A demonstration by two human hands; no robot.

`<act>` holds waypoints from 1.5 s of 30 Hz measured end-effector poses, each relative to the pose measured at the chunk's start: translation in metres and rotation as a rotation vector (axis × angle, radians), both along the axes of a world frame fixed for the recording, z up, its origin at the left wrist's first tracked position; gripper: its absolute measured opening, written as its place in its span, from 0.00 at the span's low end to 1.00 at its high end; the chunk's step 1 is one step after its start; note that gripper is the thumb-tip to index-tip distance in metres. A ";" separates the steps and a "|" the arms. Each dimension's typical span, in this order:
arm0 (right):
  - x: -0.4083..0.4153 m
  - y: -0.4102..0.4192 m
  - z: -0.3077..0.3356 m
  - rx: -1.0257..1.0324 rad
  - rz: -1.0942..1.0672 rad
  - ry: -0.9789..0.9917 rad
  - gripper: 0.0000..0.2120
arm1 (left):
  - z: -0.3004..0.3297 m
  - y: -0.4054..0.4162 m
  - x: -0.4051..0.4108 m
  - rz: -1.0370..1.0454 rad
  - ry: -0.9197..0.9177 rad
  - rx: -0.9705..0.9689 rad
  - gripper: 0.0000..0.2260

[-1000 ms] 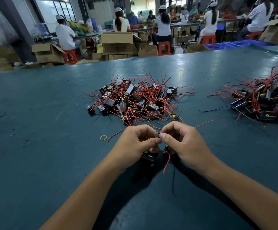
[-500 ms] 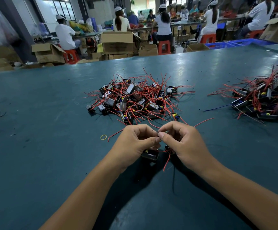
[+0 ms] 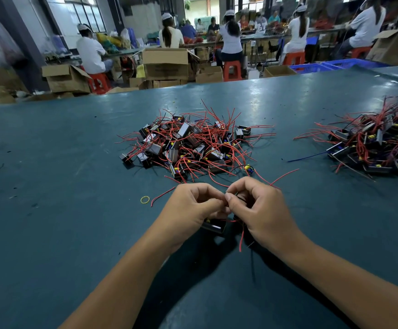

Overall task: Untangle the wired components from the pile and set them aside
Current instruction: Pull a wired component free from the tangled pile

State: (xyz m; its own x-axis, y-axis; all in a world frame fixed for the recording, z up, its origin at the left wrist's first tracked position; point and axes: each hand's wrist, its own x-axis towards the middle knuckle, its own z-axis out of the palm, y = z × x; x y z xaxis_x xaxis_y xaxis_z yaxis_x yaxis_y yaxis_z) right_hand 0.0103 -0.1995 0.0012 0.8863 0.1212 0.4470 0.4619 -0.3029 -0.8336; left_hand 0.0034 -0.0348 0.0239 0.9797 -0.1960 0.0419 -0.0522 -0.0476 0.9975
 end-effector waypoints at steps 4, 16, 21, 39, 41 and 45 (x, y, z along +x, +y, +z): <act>-0.003 -0.001 0.003 -0.065 -0.005 -0.073 0.06 | 0.011 0.004 0.000 0.099 0.045 -0.078 0.10; -0.007 -0.001 0.008 -0.144 0.049 -0.157 0.05 | 0.018 0.023 -0.002 -0.136 0.001 0.064 0.01; -0.005 -0.002 0.007 -0.121 0.065 -0.125 0.04 | 0.015 0.024 0.001 -0.145 -0.162 0.140 0.02; -0.006 -0.008 0.010 -0.314 0.078 -0.341 0.02 | 0.011 0.020 -0.002 -0.289 0.189 0.075 0.13; -0.006 -0.009 0.010 -0.331 0.083 -0.359 0.02 | 0.014 0.021 -0.003 -0.317 0.171 0.072 0.10; -0.004 -0.010 0.009 -0.325 0.081 -0.354 0.02 | 0.016 0.023 -0.004 -0.299 0.079 0.135 0.07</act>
